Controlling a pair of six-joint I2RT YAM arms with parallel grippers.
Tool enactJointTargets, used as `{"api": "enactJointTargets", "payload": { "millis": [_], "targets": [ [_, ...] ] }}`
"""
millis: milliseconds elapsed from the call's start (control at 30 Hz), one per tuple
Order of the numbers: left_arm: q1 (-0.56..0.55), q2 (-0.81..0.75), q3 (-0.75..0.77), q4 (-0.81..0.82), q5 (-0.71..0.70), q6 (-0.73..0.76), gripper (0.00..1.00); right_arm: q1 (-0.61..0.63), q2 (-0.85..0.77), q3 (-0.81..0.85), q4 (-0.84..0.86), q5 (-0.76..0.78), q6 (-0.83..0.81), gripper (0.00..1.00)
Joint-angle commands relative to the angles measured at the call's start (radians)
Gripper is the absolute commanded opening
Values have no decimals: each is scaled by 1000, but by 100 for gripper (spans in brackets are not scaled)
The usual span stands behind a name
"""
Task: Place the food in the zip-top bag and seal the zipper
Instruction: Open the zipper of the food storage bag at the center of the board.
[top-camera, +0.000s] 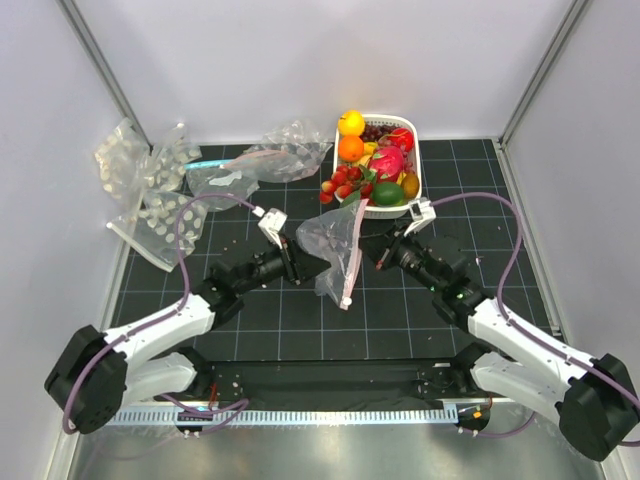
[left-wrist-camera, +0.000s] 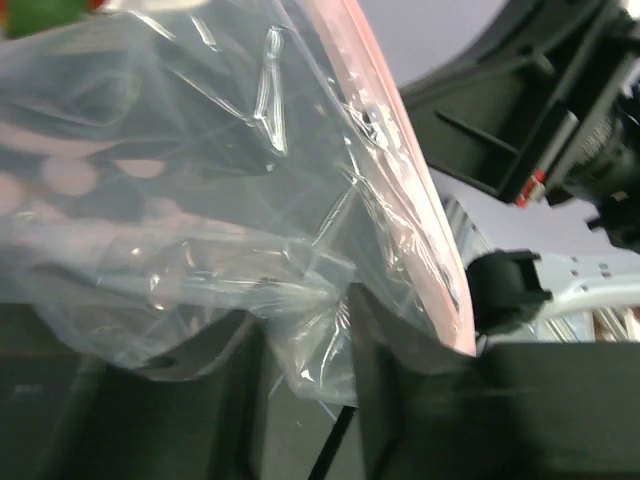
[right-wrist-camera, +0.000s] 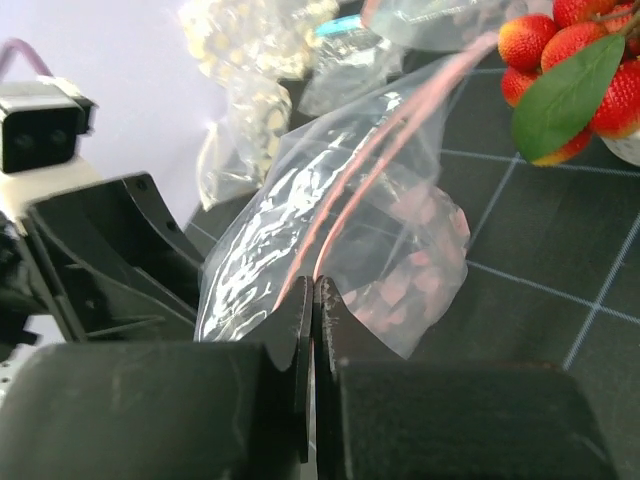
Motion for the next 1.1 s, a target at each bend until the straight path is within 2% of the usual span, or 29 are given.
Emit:
{"api": "enactJointTargets", "payload": {
  "millis": [0, 100, 167, 267, 400, 433, 533, 667, 900, 967, 1000, 1067],
  "targets": [
    [-6, -83, 58, -161, -176, 66, 41, 51, 24, 96, -108, 107, -85, 1],
    [-13, -144, 53, -237, -265, 80, 50, 105, 52, 123, -148, 199, -123, 1],
    [-20, -179, 58, -273, -313, 91, 52, 166, 67, 143, -193, 291, -171, 1],
    [-42, -201, 65, -314, -377, 111, 52, 237, 79, 182, -239, 378, -220, 1],
    [-121, -221, 113, -420, -547, 164, 52, 346, 98, 212, -260, 546, -275, 1],
    [-138, -222, 122, -443, -648, 172, 51, 361, 101, 215, -271, 573, -290, 1],
    [-181, -238, 139, -508, -786, 180, 51, 384, 109, 225, -283, 622, -306, 1],
    [-184, -271, 143, -579, -913, 154, 53, 392, 110, 227, -296, 693, -301, 1],
    [-185, -360, 111, -612, -1002, 121, 63, 392, 95, 216, -293, 725, -294, 1],
    [-184, -376, 105, -600, -961, 146, 64, 392, 98, 218, -291, 705, -301, 1],
    [-184, -377, 101, -560, -881, 167, 63, 392, 101, 222, -290, 690, -306, 1],
    [-185, -358, 85, -479, -810, 198, 61, 394, 113, 224, -280, 644, -311, 1]
  ]
}}
